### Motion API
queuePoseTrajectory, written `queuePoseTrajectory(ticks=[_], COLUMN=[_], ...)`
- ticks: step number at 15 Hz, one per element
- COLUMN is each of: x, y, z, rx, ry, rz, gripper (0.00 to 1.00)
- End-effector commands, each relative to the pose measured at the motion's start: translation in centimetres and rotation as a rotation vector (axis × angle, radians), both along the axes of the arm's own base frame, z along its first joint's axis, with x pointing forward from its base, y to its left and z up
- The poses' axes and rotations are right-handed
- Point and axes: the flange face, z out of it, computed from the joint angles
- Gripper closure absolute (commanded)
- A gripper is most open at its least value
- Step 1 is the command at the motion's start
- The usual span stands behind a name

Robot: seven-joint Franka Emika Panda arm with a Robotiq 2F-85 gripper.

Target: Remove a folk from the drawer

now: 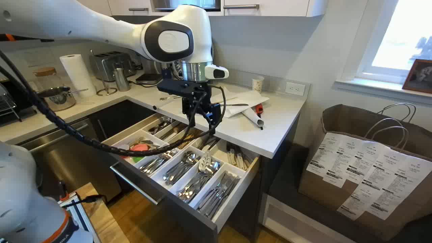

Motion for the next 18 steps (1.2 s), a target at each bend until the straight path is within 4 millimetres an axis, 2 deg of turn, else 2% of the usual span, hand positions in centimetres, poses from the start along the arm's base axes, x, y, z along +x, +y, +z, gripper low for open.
queuePoseTrajectory(ticks=[1, 11, 13, 15, 18], x=[0.0, 0.0, 0.6, 1.0, 1.2], y=[0.0, 0.0, 2.1, 5.2, 10.9], z=[0.1, 0.1, 0.3, 0.6, 0.5], rx=[0.000, 0.000, 0.007, 0.037, 0.078], ry=[0.001, 0.001, -0.008, -0.010, 0.012], rz=[0.000, 0.000, 0.041, 0.093, 0.197], gripper=[0.00, 0.00, 0.00, 0.00, 0.00])
